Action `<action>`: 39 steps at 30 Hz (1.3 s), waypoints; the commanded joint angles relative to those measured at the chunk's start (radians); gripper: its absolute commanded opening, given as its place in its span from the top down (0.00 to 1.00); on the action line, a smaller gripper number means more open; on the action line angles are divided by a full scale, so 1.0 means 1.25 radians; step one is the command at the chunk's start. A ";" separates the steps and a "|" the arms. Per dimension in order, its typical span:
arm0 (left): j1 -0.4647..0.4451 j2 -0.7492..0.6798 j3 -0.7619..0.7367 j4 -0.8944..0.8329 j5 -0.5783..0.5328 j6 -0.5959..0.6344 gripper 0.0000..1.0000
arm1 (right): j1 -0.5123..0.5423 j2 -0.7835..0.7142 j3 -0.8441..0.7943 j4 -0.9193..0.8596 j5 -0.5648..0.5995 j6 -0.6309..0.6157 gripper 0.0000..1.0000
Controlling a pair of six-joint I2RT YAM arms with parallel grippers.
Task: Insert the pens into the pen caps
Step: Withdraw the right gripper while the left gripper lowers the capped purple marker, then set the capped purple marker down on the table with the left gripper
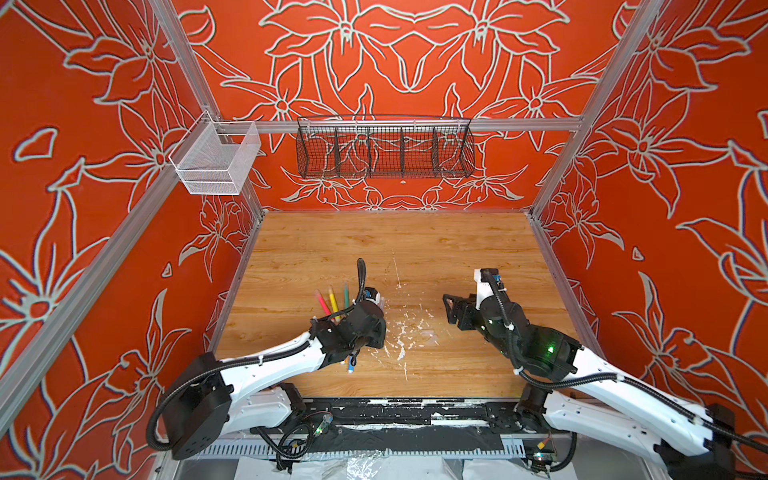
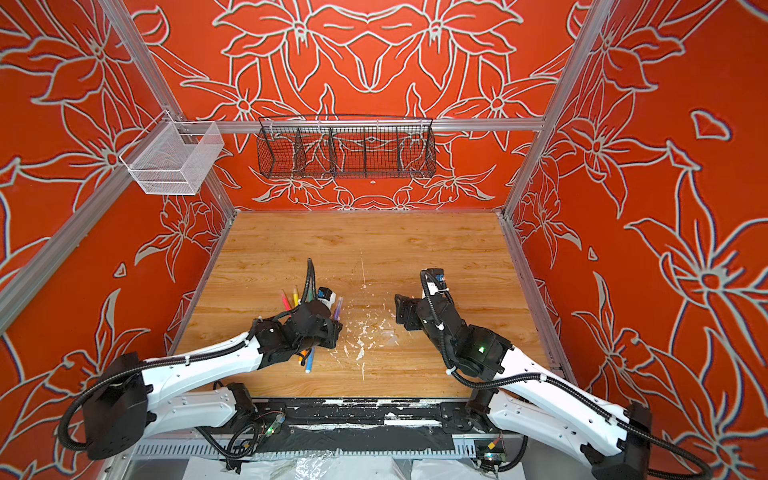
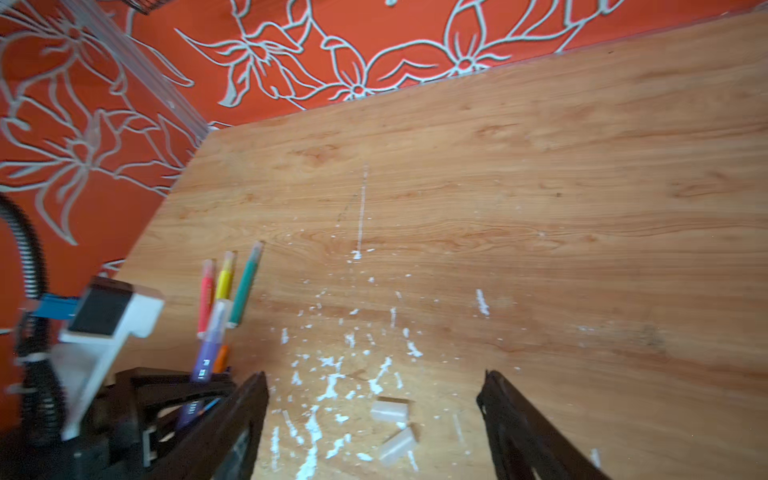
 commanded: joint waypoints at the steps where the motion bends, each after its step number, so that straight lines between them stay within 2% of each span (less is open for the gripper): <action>1: 0.004 0.053 0.055 -0.057 -0.056 -0.029 1.00 | -0.042 -0.007 -0.033 -0.034 0.079 -0.064 0.13; 4: 0.004 0.100 0.083 -0.077 -0.068 -0.027 1.00 | -0.102 0.008 -0.066 -0.002 0.092 -0.090 0.10; 11: 0.016 0.236 0.174 -0.130 -0.096 -0.032 1.00 | -0.270 0.116 -0.112 0.103 0.021 -0.129 0.10; 15: 0.057 0.313 0.220 -0.155 -0.085 -0.036 1.00 | -0.320 0.177 -0.101 0.111 0.056 -0.158 0.13; 16: 0.068 0.330 0.231 -0.166 -0.088 -0.038 1.00 | -0.326 0.185 -0.101 0.109 0.081 -0.153 0.12; 19: 0.087 0.370 0.257 -0.199 -0.107 -0.042 1.00 | -0.339 0.199 -0.113 0.146 0.056 -0.159 0.12; 27: 0.091 0.431 0.306 -0.246 -0.142 -0.040 1.00 | -0.343 0.256 -0.101 0.163 0.071 -0.149 0.14; 34: 0.093 0.430 0.311 -0.250 -0.145 -0.041 0.82 | -0.343 0.244 -0.113 0.170 0.066 -0.149 0.14; 39: 0.093 0.422 0.332 -0.262 -0.140 -0.024 0.74 | -0.343 0.233 -0.121 0.177 0.057 -0.152 0.14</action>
